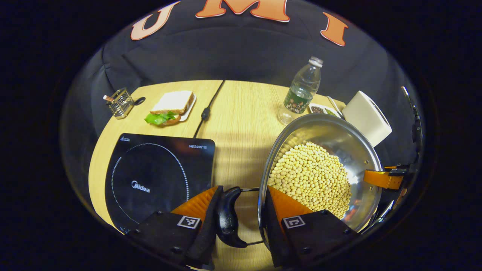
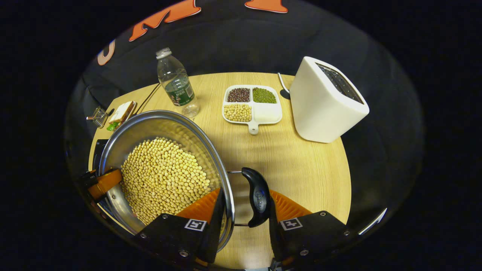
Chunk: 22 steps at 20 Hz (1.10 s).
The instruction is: First push the handle of the pot to place it horizontally, then grasp the pot with both hands and set it on the induction cooktop.
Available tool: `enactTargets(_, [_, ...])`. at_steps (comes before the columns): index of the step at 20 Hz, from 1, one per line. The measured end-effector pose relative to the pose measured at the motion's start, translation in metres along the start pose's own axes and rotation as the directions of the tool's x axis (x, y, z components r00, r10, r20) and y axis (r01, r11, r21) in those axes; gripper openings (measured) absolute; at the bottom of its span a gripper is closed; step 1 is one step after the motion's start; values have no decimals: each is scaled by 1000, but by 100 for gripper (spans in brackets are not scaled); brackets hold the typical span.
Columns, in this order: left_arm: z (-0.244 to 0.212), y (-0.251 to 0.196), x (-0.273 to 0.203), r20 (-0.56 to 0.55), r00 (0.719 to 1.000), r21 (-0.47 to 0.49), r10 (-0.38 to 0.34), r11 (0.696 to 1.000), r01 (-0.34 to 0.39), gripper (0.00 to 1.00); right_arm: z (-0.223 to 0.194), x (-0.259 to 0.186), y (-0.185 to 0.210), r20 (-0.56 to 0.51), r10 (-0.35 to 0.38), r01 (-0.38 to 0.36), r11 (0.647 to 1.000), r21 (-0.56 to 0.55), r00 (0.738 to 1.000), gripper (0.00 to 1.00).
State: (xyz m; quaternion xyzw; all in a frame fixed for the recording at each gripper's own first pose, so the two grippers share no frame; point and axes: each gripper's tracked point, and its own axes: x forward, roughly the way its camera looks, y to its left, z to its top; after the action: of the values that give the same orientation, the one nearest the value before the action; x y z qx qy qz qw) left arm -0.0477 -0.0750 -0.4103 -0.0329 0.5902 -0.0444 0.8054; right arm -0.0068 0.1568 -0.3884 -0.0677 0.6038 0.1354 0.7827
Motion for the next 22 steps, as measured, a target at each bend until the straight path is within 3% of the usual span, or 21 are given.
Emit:
enactTargets(2, [5, 11, -15, 21, 1000, -17, 7, 1000, -7, 65, 8, -15, 14, 24, 9, -9, 1000, -23, 1000, 57])
enactTargets(10, [19, 60, -67, 69, 994, -128, 79, 989, -70, 64, 35, -55, 102, 80, 90, -79, 988, -131, 993, 57])
enactTargets(22, [33, 76, -115, 87, 984, -168, 154, 976, -138, 64, 49, -72, 224, 77, 170, -153, 970, -189, 982, 56])
